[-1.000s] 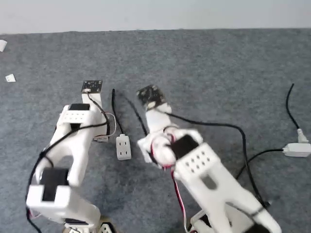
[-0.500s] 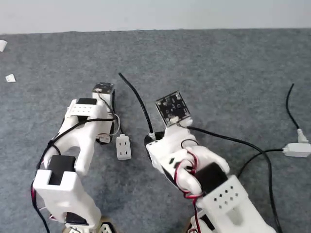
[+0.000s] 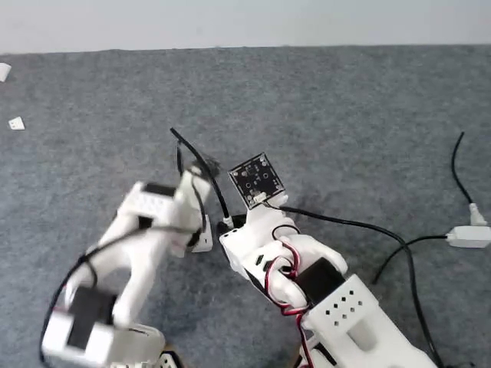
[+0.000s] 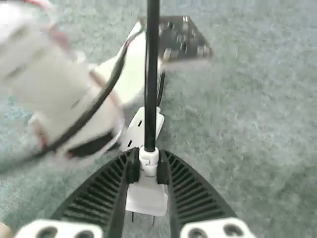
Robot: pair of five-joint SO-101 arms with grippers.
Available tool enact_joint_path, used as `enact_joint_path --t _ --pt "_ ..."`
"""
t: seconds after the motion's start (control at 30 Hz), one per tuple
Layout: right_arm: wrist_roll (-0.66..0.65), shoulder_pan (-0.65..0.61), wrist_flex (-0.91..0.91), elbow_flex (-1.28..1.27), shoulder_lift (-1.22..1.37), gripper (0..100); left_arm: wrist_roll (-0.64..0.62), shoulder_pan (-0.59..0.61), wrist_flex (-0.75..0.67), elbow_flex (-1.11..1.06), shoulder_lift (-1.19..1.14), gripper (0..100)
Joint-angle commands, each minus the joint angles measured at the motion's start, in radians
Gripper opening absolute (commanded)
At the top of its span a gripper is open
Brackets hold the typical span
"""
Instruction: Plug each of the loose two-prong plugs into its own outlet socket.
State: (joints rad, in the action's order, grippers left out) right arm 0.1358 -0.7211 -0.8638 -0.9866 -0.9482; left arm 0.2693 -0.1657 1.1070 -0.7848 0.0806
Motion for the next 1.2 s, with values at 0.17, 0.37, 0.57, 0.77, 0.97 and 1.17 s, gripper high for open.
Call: enact_joint_path --t 0.17,0.37,0.57,0.77,0.97,1.17 --pt "0.008 -0.033 -0.019 0.04 -0.013 0.9 0.035 -0.026 -0.075 -0.142 0.27 2" --pt "0.009 -0.008 -0.019 0.044 -0.015 0.9 -0.052 -0.002 -0.066 -0.035 0.101 2" --pt "0.008 -0.005 -0.021 0.052 -0.013 0.9 -0.048 0.068 0.008 0.127 -0.064 2" --pt "0.008 -0.005 -0.019 0.052 -0.008 0.9 0.097 0.068 0.0 0.077 0.005 1" --pt "0.008 -0.007 -0.021 0.051 -0.012 0.9 0.167 -0.025 -0.118 -0.22 0.356 1" --pt "0.008 -0.008 -0.021 0.051 -0.01 0.9 0.167 -0.054 -0.121 -0.337 0.539 2"
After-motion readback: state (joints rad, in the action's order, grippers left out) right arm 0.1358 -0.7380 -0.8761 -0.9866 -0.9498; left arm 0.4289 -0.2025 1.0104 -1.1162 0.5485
